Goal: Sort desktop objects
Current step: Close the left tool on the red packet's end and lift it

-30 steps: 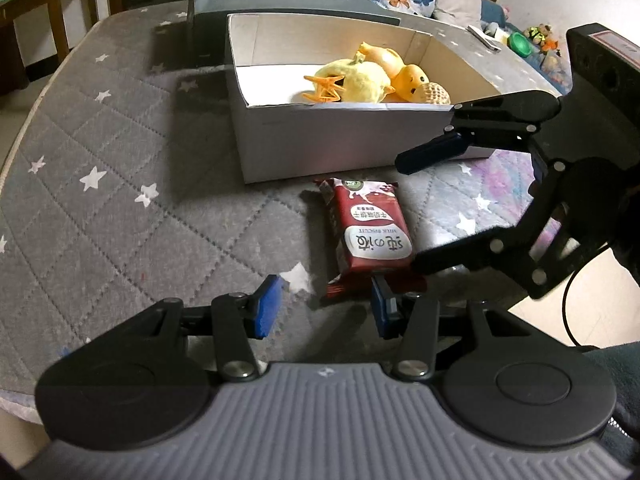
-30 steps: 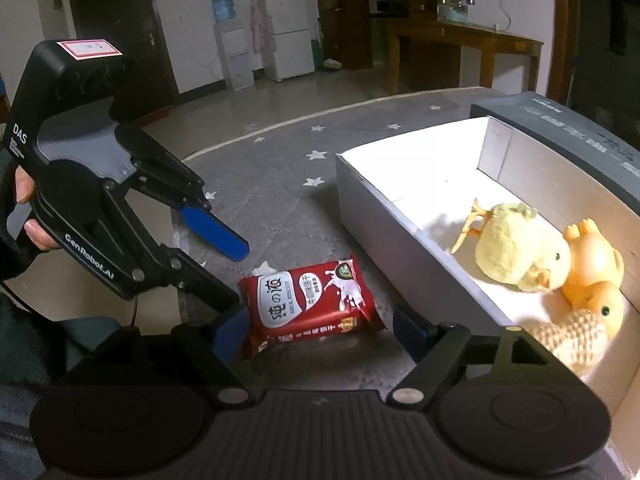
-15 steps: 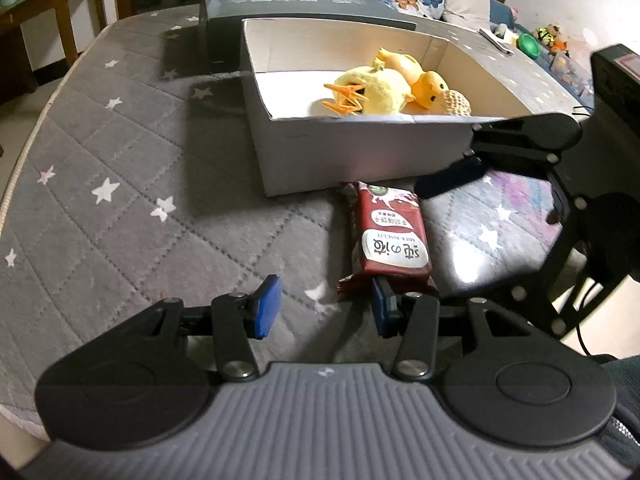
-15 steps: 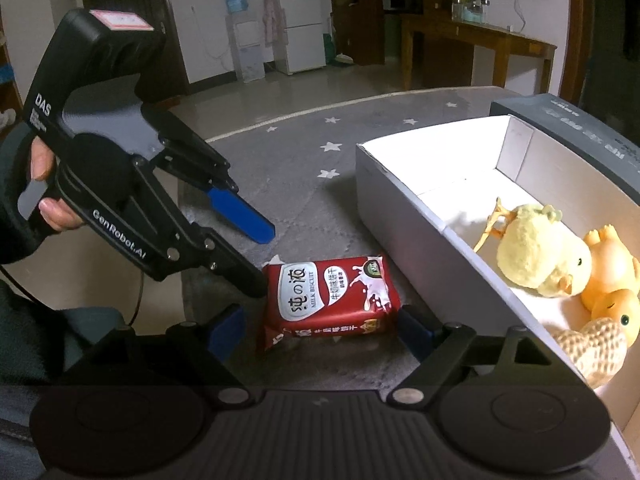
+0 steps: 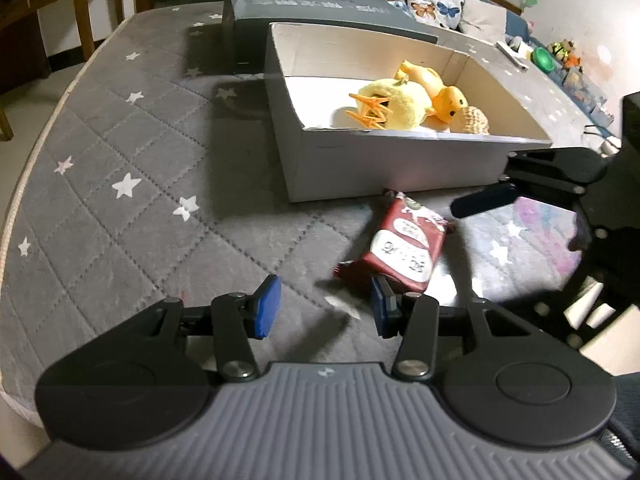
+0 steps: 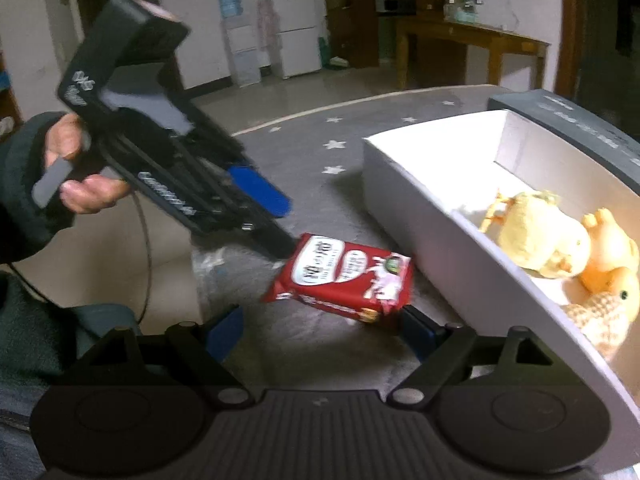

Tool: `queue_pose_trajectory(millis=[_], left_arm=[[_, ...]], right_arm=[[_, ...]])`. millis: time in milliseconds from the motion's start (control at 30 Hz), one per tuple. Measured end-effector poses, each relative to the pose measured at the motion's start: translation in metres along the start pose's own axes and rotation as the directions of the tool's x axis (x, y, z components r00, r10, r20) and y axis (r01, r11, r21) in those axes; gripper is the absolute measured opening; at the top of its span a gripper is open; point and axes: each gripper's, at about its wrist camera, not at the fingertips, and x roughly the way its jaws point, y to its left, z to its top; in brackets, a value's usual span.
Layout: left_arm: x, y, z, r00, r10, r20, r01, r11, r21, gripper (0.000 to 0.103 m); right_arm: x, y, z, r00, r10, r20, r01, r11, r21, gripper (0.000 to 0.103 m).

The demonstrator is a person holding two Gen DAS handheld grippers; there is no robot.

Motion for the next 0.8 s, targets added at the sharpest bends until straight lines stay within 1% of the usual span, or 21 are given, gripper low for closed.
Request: queue_pose_trajectory(millis=[67,233,433,633,800], left_arm=[[-0.003,-0.003,0.0,1.0,-0.016,0.006,0.016,1.0,-0.001,0.048],[-0.005,-0.012,0.0,0.998,-0.066,0.013,0.066,0.998,0.003,0.048],[0.008,-0.018,0.001,0.996,-0.087,-0.015,0.086,0.996,-0.013,0.048],[0.009,-0.019,0.002,0.995,-0.093,-0.017,0.093,0.995,-0.021,0.048],[0.01,-0.022,0.002,0.994,-0.109,-0.017,0.109,0.994,-0.019,0.048]], right_arm=[[0.001,-0.003,0.0,1.0,-0.018,-0.005,0.018,1.0,0.006,0.085],[0.008,-0.006,-0.001,0.999,-0.049,-0.02,0.049,0.999,0.003,0.079],[0.017,-0.003,0.0,0.998,-0.06,-0.017,0.059,0.998,-0.021,0.074],[0.02,-0.004,0.002,0.997,-0.07,-0.012,0.07,0.998,-0.01,0.07],[0.02,-0.001,0.002,0.996,-0.089,-0.005,0.089,0.996,-0.008,0.065]])
